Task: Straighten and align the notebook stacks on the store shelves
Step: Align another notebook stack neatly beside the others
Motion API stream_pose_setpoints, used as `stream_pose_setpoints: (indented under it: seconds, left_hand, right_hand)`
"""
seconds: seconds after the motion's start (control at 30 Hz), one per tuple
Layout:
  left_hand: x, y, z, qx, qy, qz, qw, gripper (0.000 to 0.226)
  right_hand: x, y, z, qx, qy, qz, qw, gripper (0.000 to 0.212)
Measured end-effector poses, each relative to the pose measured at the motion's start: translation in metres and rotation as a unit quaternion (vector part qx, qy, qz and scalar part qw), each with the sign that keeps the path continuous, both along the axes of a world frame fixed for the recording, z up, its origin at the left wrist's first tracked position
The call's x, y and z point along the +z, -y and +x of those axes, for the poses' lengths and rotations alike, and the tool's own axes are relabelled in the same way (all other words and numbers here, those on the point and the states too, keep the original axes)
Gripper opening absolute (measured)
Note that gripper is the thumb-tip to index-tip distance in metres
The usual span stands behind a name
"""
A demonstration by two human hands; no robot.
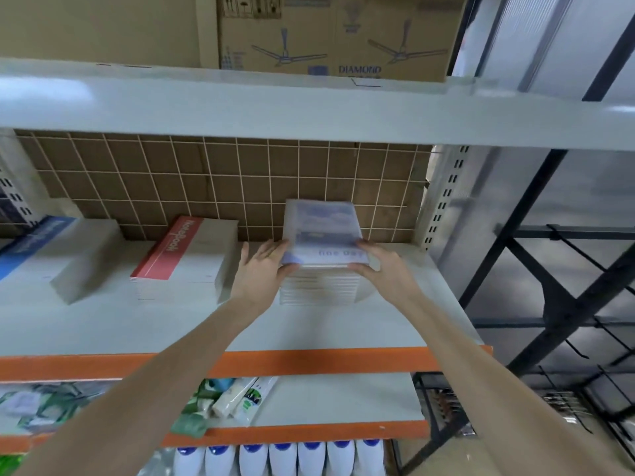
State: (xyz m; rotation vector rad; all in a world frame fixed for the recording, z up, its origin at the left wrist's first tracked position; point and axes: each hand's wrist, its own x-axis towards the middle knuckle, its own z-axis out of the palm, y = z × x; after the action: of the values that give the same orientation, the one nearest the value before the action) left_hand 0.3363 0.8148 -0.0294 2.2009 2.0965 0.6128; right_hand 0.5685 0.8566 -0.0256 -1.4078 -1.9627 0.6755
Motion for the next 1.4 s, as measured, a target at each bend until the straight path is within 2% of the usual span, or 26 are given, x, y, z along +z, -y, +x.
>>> stream_pose_setpoints:
  seconds: [0.5, 0.8, 0.93, 1.13, 1.4]
  left_hand:
    - [-0.008, -0.006, 0.002, 0.024, 0.075, 0.013, 0.997, 0.051]
    - [-0.005, -0.008, 0.005, 0.044, 0.051, -0.039, 0.997, 0.055]
    - [-0.003, -0.007, 0.005, 0.040, 0.078, -0.078, 0.993, 0.051]
    - [0.003, -0.007, 0.006, 0.034, 0.146, -0.083, 0.985, 0.049]
    - [-0.006, -0.013, 0.003, 0.043, 0.092, -0.077, 0.992, 0.050]
  right_hand:
    - [0.002, -0.008, -0.004, -0.011, 0.046, 0.013, 0.999, 0.048]
    - [0.004, -0.012, -0.008, -0.011, 0.105, 0.004, 0.994, 0.047]
    - [0.004, -0.012, -0.008, 0.006, 0.132, -0.020, 0.991, 0.048]
    - [0.000, -0.006, -0.005, 0.014, 0.056, -0.037, 0.998, 0.050]
    - [-0.003, -0.006, -0.009, -0.006, 0.096, -0.034, 0.995, 0.049]
